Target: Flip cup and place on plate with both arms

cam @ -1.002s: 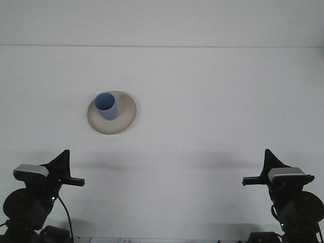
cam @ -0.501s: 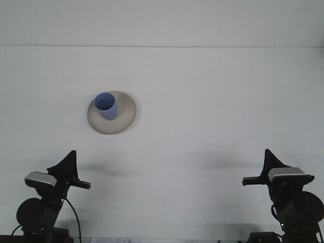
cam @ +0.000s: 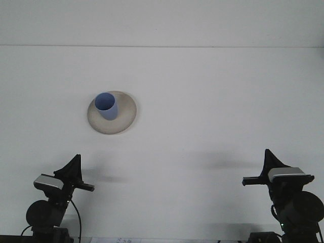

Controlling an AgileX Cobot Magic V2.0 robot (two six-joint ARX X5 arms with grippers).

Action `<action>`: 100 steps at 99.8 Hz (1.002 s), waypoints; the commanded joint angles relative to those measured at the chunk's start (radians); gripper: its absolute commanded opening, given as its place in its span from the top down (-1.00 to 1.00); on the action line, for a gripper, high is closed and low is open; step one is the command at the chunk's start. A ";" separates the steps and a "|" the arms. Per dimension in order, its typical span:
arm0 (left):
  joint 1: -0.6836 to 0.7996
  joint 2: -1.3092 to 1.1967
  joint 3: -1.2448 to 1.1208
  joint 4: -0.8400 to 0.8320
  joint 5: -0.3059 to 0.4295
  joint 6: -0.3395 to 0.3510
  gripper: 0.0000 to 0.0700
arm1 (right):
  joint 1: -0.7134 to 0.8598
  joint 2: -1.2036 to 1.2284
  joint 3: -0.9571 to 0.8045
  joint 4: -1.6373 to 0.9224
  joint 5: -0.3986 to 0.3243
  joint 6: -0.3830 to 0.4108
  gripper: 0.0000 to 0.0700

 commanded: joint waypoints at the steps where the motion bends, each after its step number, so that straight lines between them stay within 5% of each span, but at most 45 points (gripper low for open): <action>1: 0.002 -0.002 -0.019 0.018 0.004 -0.005 0.97 | 0.000 0.005 0.008 0.011 -0.001 0.013 1.00; 81: 0.002 -0.001 -0.019 0.016 0.003 -0.003 0.97 | 0.002 -0.010 -0.004 0.026 0.018 0.013 1.00; 100: 0.002 -0.001 -0.019 0.013 0.003 -0.003 0.97 | 0.002 -0.091 -0.124 0.182 0.019 0.013 1.00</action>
